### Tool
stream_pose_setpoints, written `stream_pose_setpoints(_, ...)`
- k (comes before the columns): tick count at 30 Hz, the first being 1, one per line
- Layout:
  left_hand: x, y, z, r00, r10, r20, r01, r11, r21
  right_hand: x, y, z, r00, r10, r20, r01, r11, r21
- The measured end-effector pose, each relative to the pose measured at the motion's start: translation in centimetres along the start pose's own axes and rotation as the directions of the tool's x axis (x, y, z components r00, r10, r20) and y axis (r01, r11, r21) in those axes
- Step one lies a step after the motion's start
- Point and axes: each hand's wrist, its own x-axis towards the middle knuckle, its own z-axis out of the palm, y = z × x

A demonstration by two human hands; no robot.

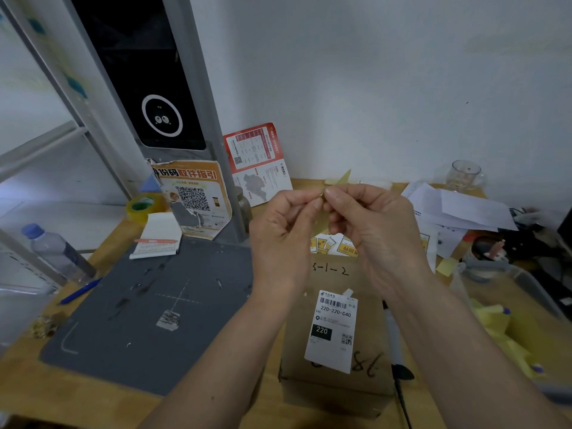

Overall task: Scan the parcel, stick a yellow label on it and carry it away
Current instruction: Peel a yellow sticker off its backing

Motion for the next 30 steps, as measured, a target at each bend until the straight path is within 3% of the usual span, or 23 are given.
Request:
stream_pose_setpoints(24,0.15,0.77,-0.02,0.999,-0.038,0.011,0.037,0.998,0.054,-0.23,0.02,-0.01,0.988,-0.141,-0.068,0.127,0.974,-0.186)
stream_pose_setpoints(26,0.34,0.85,-0.17,0.999,-0.031,0.012,0.03,0.996,0.081,-0.2,0.29,-0.11,0.954,-0.28,-0.105,0.218,0.893,-0.395)
stream_pose_setpoints(28,0.6,0.88,-0.38,0.999,-0.026,0.038,0.021,0.992,0.122,-0.17,0.47,-0.17,0.9,-0.432,-0.053,0.29,0.686,-0.667)
stream_pose_setpoints(30,0.77,0.92,-0.58,0.997,-0.03,0.077,0.017,0.987,0.159,-0.07,0.55,-0.26,0.861,-0.508,0.031,0.341,0.531,-0.775)
